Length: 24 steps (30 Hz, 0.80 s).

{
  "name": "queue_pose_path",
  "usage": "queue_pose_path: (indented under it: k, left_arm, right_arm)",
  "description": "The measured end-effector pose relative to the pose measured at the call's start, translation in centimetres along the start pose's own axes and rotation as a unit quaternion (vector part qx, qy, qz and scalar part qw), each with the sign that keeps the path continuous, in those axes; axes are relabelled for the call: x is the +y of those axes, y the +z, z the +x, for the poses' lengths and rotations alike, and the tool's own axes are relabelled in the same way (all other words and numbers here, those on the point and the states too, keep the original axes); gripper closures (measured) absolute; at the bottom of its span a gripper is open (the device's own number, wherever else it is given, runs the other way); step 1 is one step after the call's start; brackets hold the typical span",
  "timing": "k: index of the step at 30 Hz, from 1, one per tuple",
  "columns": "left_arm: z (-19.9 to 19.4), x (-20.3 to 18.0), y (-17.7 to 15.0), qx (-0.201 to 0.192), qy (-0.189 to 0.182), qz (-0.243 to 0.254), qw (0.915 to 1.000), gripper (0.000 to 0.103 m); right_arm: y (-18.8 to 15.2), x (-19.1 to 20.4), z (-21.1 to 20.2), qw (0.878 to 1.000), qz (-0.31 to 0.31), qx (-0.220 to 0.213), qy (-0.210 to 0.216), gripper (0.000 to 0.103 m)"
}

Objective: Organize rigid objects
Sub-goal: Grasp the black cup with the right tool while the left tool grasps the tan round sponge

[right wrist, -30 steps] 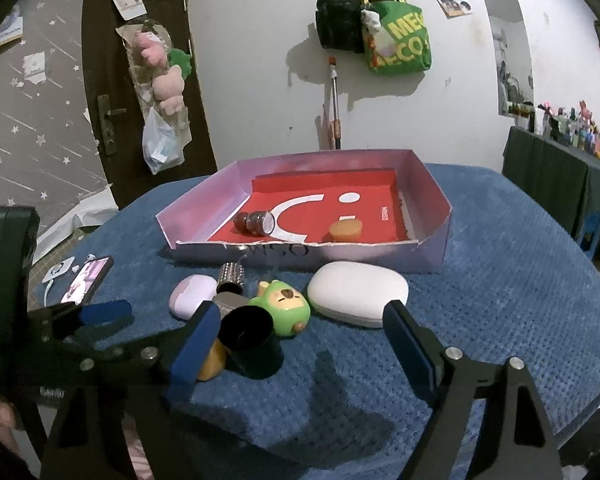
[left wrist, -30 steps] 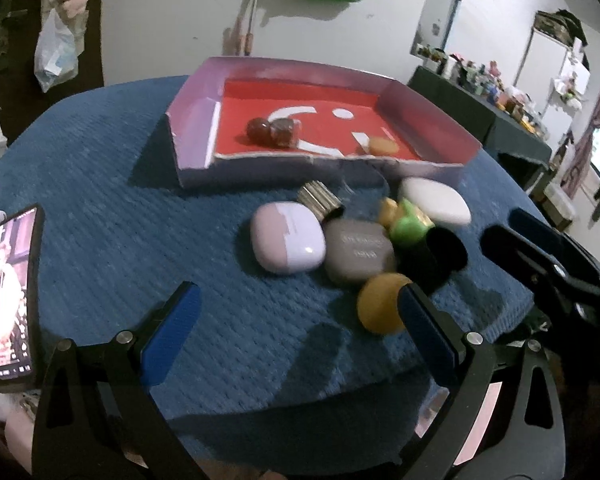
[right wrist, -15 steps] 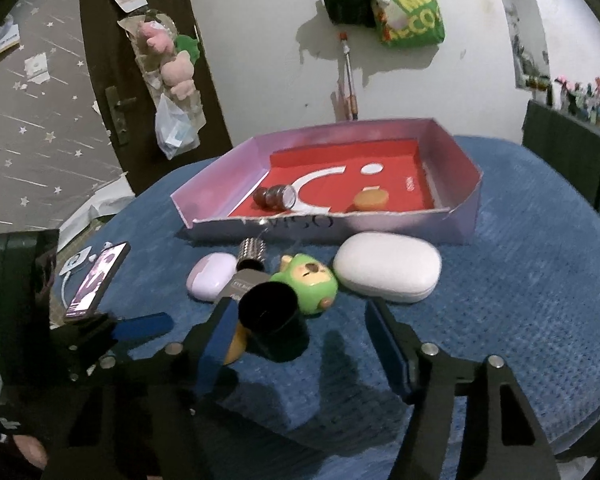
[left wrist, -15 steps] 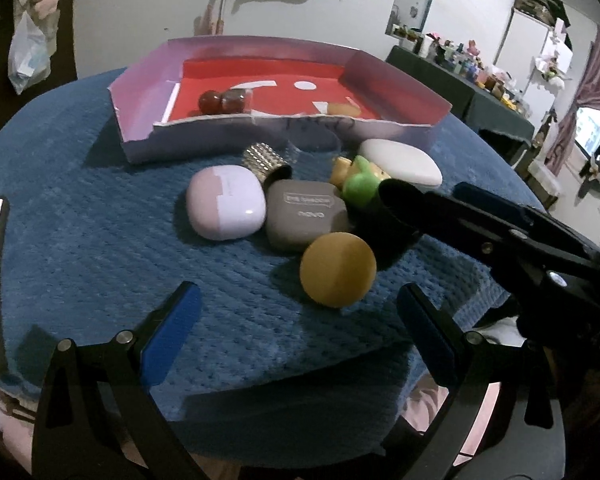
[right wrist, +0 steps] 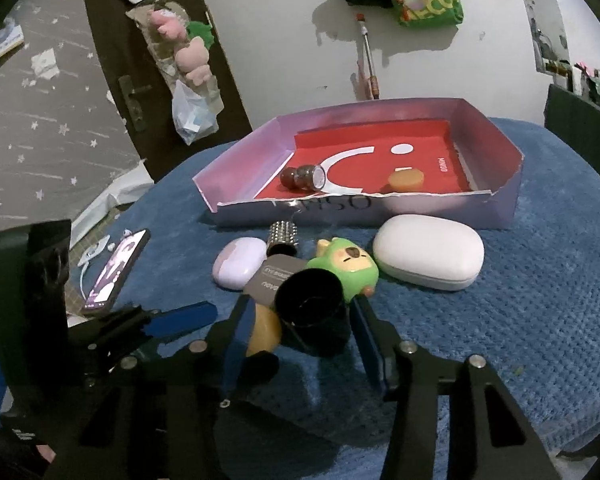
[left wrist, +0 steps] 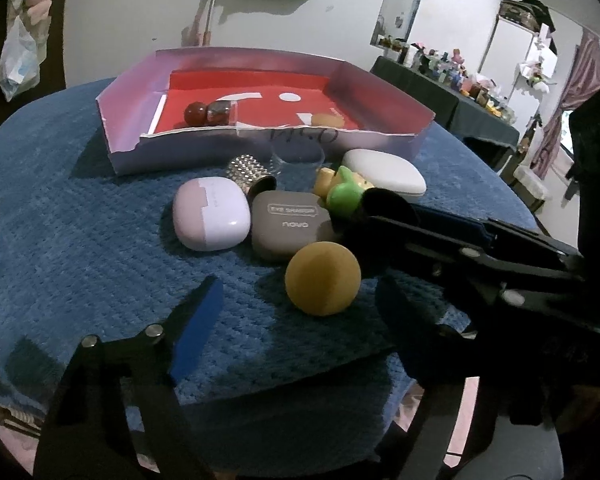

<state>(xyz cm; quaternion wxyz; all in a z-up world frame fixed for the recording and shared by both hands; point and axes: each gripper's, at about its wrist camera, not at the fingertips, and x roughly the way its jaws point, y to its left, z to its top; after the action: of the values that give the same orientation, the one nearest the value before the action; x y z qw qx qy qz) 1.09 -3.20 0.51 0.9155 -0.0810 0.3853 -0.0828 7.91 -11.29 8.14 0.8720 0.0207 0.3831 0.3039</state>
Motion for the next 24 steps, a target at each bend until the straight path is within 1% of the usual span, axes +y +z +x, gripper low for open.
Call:
queue_pose_path:
  k: [1,3,4,7,8,10,11,14,24]
  left_arm:
    - [0.1,-0.1,0.0,0.001,-0.001,0.001,1.0000,0.033]
    - [0.2,-0.2,0.0,0.000,0.003,0.006,1.0000,0.036]
    - [0.2,-0.2,0.0,0.000,0.003,0.007,1.0000,0.041]
    - [0.2,0.0,0.1,-0.001,-0.005,0.004,1.0000,0.047]
    - [0.3,0.0,0.1,-0.002,-0.007,0.005,1.0000,0.049]
    - [0.3,-0.2,0.1,-0.001,-0.013,0.007,0.9999,0.057]
    - [0.3,-0.3,0.1,-0.001,-0.014,0.010,0.9999,0.059]
    - [0.3,-0.7,0.1,-0.002,-0.018,0.016,0.9997,0.067]
    - [-0.5,-0.9,0.4,-0.014,-0.024,0.021,0.9994,0.068]
  right_arm:
    - [-0.1,0.1,0.2,1.000,-0.002,0.004,-0.002,0.050]
    - [-0.2,0.1,0.6,1.000,-0.002,0.009,-0.008,0.050]
    - [-0.3,0.0,0.7,1.000,0.001,0.010,-0.010,0.050]
    - [-0.2,-0.4,1.1,1.000,0.007,0.012,-0.011,0.051]
    - [-0.1,-0.4,1.1,1.000,0.007,0.012,-0.012,0.052]
    - [-0.1,-0.4,1.3,1.000,0.007,0.014,-0.013,0.055]
    - [-0.1,-0.5,1.3,1.000,0.008,0.014,-0.012,0.059]
    - [-0.1,-0.8,1.4,1.000,0.012,0.013,-0.014,0.062]
    - [0.1,-0.7,0.1,1.000,0.011,-0.006,-0.004,0.065]
